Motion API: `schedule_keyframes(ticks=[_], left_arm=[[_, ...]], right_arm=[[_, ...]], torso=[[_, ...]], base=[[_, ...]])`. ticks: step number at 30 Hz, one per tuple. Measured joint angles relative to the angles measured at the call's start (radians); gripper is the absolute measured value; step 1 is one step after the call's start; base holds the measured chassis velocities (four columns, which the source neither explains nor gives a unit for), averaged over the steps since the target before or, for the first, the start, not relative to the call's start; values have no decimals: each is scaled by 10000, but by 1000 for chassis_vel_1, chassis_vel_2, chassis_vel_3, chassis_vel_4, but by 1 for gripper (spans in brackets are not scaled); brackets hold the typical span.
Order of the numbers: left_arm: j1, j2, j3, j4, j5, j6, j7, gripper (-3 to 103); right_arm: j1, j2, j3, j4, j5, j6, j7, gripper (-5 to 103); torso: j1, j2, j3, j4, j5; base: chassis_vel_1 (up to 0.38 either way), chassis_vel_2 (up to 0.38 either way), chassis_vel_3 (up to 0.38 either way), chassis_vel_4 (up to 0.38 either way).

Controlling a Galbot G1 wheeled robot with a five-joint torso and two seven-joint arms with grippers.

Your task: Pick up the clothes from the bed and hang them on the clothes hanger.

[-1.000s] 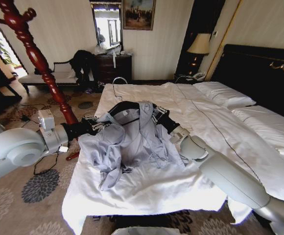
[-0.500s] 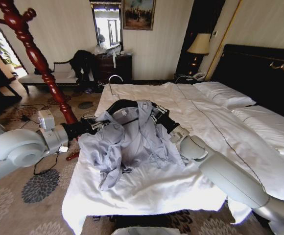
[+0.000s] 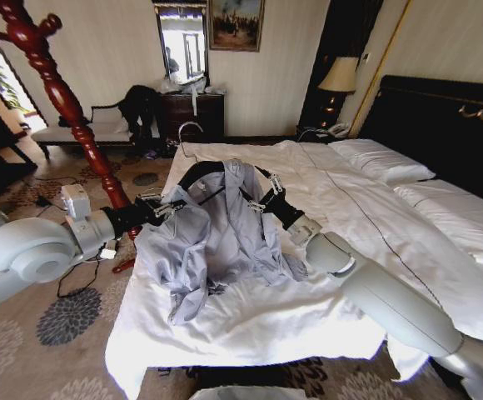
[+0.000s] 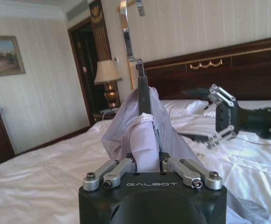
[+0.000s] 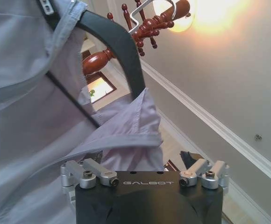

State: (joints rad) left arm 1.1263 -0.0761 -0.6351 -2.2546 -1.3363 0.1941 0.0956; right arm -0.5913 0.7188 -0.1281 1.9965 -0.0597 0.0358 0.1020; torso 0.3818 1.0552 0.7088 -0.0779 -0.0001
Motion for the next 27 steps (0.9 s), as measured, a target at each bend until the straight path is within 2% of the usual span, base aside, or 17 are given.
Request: schedule_keyframes(ticks=[2, 4, 10, 12, 13, 15, 17, 18, 19, 21, 22, 24, 27], left_arm=[[-28, -36, -31, 18, -7, -10, -6, 18], [-35, -83, -72, 34, -1, -21, -11, 18], [-11, -287, -81, -142, -16, -33, -159, 18], [17, -402, -81, -229, -6, -42, -245, 18], [17, -402, -81, -229, -6, -42, -245, 18], [58, -612, -116, -332, -6, -77, -373, 18], [77, -764, -158, -372, -11, -137, -481, 18], [77, -764, -158, -372, -11, -137, -481, 18], [95, -897, -194, -401, -13, -204, -526, 18], [113, -1076, -260, -457, -10, -286, -595, 18], [113, -1076, -260, -457, -10, -286, -595, 18], [180, -1298, -378, -578, -5, -332, -695, 18], [217, -1536, -514, -686, -18, -355, -848, 18]], right_arm=[[-49, -40, 30, 44, 40, 0, -2, 93], [-168, -219, 115, 183, 146, 0, -18, 99], [-824, -666, 817, 539, 825, -176, -15, 100], [-1603, -1008, 1515, 784, 1376, -400, 99, 100], [-1603, -1008, 1515, 784, 1376, -400, 99, 100], [-2785, -1578, 2373, 1174, 2228, -579, 302, 100], [-3661, -1860, 3207, 1458, 2826, -672, 383, 100], [-3661, -1860, 3207, 1458, 2826, -672, 383, 100], [-4359, -1998, 3931, 1717, 3483, -844, 516, 100], [-5449, -2085, 4993, 2067, 4598, -1122, 828, 100], [-5449, -2085, 4993, 2067, 4598, -1122, 828, 100], [-6437, -1987, 5768, 2293, 5213, -1204, 1120, 100], [-6991, -1704, 6169, 2412, 5369, -1235, 1297, 100]], torso=[[0, 0, 0, 0, 1], [0, 0, 0, 0, 0], [0, 0, 0, 3, 1], [0, 0, 0, 4, 1], [0, 0, 0, 4, 1], [0, 0, 0, -6, 2], [-1, 0, 0, -5, 4], [-1, 0, 0, -5, 4], [0, 0, 0, -2, -1], [-1, 0, -1, 0, 0], [-1, 0, -1, 0, 0], [-1, 1, -1, -2, 2], [-1, 0, -1, 0, 2]], base=[[0, 0, 0, 0], [0, 0, 0, 0], [0, 0, 0, 0], [0, 0, 0, 0], [0, 0, 0, 0], [0, 0, 0, 0], [0, 0, 0, 0], [0, 0, 0, 0], [0, 0, 0, 0], [0, 0, 0, 0], [0, 0, 0, 0], [0, 0, 0, 0], [0, 0, 0, 0]])
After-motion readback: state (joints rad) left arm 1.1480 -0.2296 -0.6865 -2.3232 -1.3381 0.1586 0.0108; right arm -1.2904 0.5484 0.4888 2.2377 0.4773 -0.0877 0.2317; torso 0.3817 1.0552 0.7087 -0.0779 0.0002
